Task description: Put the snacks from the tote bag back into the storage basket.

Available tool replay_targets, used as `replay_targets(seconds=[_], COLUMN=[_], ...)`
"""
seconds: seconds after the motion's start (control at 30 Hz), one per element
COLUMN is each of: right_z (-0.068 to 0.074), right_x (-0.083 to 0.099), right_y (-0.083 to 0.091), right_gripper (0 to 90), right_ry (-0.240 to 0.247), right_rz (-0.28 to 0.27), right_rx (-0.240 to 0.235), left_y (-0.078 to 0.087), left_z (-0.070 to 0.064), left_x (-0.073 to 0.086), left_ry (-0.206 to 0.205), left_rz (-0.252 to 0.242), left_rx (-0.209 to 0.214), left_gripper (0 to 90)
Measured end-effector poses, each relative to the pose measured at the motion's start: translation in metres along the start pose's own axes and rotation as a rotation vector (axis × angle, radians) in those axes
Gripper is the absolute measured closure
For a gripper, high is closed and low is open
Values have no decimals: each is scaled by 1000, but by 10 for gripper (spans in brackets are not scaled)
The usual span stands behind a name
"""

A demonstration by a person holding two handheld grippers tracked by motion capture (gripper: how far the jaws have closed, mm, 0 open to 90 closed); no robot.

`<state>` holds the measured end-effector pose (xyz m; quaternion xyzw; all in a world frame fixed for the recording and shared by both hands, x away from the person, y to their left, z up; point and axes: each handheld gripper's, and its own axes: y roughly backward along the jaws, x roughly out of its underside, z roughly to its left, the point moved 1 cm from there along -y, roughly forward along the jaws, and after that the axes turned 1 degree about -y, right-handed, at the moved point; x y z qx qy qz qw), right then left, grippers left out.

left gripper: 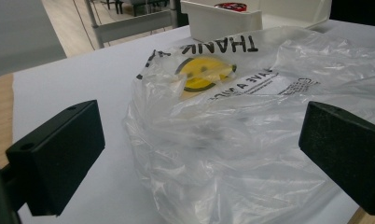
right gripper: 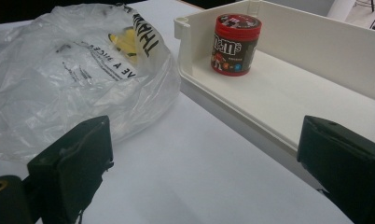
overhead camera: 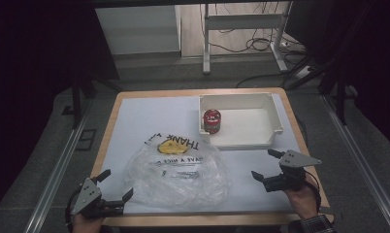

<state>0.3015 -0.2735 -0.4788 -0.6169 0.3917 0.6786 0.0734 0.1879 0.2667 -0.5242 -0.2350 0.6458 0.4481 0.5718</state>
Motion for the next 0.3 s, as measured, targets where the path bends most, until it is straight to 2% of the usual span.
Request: replay_targets(seconds=[0.3], right_z=[-2], right_x=[2], right_y=[7], right_gripper=[38], right_ry=[-16], right_rz=[-27], right_rx=[1], left_y=[-1], left_z=[-1], left_x=[0], left_ry=[-4], left_rz=[2], left_rx=[0], left_gripper=[0])
